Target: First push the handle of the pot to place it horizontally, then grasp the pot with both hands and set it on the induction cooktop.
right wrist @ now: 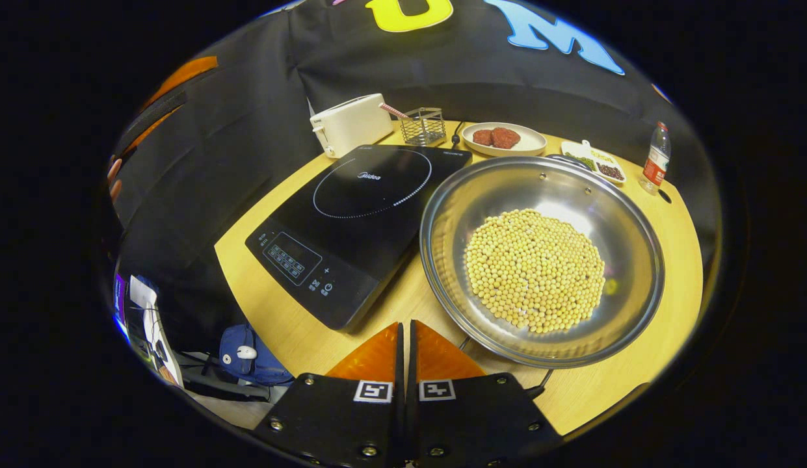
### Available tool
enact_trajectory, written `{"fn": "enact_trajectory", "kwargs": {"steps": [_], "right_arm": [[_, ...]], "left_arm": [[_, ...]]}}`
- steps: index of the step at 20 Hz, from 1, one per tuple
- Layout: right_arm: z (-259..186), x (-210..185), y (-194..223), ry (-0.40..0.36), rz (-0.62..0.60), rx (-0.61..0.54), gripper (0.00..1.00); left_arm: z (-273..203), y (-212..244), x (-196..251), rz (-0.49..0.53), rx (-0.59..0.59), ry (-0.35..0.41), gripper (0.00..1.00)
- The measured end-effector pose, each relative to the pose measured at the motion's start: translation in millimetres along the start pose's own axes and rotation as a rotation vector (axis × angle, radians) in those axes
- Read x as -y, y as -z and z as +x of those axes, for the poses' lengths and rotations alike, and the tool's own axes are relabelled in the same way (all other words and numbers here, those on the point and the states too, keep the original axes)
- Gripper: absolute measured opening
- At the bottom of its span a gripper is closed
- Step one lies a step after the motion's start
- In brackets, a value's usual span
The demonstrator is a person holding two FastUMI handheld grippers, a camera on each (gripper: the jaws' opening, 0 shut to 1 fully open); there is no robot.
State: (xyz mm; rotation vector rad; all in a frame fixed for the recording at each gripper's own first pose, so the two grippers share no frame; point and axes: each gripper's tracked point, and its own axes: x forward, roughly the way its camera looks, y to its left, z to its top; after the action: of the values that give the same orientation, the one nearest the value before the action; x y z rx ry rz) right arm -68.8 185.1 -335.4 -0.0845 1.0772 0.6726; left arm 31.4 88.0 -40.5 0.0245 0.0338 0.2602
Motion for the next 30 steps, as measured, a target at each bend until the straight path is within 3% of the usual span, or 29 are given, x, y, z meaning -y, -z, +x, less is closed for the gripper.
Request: {"fn": "enact_trajectory", "kwargs": {"steps": [15, 30], "right_arm": [[-14, 36, 20, 0.071, 0.080, -0.061, 0.01], [-40, 114, 39, 0.243, 0.114, -0.120, 0.01]], "left_arm": [[14, 2, 30, -0.018, -0.002, 0.072, 0.99], [32, 3, 60, -0.041, 0.002, 0.144, 0.97]]}}
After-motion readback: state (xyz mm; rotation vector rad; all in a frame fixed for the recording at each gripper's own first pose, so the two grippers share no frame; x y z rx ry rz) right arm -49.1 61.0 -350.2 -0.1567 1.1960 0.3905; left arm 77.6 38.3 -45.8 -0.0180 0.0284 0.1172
